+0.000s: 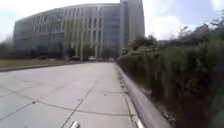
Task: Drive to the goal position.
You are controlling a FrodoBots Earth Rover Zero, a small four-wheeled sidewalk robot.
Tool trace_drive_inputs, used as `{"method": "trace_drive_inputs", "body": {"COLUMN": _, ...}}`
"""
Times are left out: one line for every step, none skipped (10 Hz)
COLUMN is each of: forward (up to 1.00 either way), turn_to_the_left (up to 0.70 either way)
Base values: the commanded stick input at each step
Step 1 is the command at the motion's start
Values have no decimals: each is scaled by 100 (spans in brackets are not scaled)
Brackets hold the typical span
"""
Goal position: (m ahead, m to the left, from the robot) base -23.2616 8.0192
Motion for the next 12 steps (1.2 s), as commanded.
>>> {"method": "trace_drive_inputs", "body": {"forward": 0, "turn_to_the_left": 27}}
{"method": "trace_drive_inputs", "body": {"forward": 0, "turn_to_the_left": 0}}
{"method": "trace_drive_inputs", "body": {"forward": 0, "turn_to_the_left": 0}}
{"method": "trace_drive_inputs", "body": {"forward": 0, "turn_to_the_left": 0}}
{"method": "trace_drive_inputs", "body": {"forward": 0, "turn_to_the_left": 0}}
{"method": "trace_drive_inputs", "body": {"forward": 0, "turn_to_the_left": 37}}
{"method": "trace_drive_inputs", "body": {"forward": 0, "turn_to_the_left": 45}}
{"method": "trace_drive_inputs", "body": {"forward": 0, "turn_to_the_left": 45}}
{"method": "trace_drive_inputs", "body": {"forward": 0, "turn_to_the_left": 45}}
{"method": "trace_drive_inputs", "body": {"forward": 0, "turn_to_the_left": 45}}
{"method": "trace_drive_inputs", "body": {"forward": 0, "turn_to_the_left": 45}}
{"method": "trace_drive_inputs", "body": {"forward": 0, "turn_to_the_left": 45}}
